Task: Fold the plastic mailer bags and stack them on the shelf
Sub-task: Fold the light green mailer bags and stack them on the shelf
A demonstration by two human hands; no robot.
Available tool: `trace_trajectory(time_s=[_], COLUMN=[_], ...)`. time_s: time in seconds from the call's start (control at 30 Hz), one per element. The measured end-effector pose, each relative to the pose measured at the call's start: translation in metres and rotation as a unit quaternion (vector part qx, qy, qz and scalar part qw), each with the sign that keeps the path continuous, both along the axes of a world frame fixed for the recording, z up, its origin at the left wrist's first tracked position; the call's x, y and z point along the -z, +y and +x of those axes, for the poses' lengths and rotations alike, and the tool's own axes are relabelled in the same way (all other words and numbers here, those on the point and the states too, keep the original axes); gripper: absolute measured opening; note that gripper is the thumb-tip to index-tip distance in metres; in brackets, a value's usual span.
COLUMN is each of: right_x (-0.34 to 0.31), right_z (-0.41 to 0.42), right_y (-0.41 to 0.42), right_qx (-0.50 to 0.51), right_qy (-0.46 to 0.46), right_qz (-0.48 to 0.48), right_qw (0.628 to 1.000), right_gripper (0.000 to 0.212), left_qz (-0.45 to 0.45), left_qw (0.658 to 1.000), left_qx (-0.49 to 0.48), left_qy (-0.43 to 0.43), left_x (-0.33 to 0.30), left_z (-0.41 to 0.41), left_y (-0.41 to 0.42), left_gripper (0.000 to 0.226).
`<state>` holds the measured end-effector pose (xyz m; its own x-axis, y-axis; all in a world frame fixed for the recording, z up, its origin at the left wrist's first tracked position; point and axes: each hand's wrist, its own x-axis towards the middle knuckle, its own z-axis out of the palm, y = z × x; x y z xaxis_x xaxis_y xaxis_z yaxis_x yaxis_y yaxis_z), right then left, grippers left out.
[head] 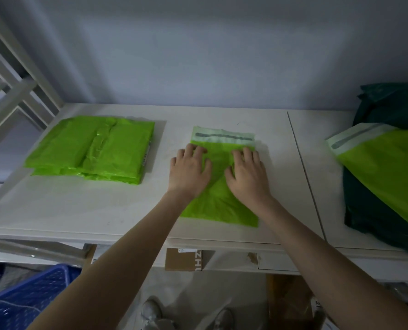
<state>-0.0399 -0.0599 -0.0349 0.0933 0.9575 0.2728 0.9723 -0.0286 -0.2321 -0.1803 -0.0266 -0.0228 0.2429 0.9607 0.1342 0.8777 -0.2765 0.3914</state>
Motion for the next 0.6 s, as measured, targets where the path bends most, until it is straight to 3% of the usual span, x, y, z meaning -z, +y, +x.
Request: trace_trajectory(time_s=[0.1, 0.2, 0.47, 0.6], right_x=[-0.001, 0.008, 0.018, 0.021], right_z=[-0.001, -0.003, 0.004, 0.006], right_y=[0.017, 0.023, 0.025, 0.024], right_qx=[-0.043, -0.077, -0.084, -0.029], right_qy=[0.015, -0.001, 0.008, 0.012], right_qz=[-0.046, -0.115, -0.155, -0.157], right_qw=[0.998, 0.99, 0.984, 0.987], right_gripper=[0.061, 0.057, 0.056, 0.066], left_qz=[0.027, -0.034, -0.046, -0.048], left_qw=[0.996, 0.984, 0.989, 0.992], left_qx=[0.082, 0.163, 0.126, 0.106], left_qy=[-0.01, 0.062, 0.067, 0.047], left_x=[0.005, 0.02, 0.036, 0.035], left_z=[0.008, 0.01, 0.011, 0.012], left_y=[0.02, 0.03, 0.023, 0.022], left_gripper=[0.044, 0.05, 0.054, 0.054])
